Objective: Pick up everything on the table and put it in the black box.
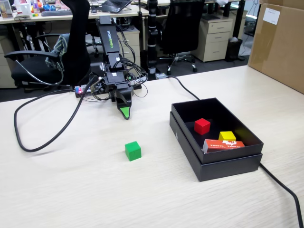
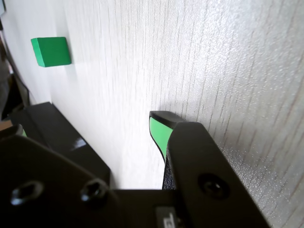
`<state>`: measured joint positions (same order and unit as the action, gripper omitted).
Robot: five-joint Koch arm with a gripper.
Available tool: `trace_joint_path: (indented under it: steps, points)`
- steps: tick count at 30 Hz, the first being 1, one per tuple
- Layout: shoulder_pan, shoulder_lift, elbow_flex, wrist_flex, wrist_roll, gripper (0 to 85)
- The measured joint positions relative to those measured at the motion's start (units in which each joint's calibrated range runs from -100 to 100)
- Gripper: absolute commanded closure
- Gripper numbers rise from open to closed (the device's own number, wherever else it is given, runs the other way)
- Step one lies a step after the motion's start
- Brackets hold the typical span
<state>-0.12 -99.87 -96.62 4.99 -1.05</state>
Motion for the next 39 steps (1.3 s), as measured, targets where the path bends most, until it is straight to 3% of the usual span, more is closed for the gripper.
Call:
trace_joint_path:
  steps: [39]
  points:
    - [0.49,0.0,0.0,0.0,0.0,35.5]
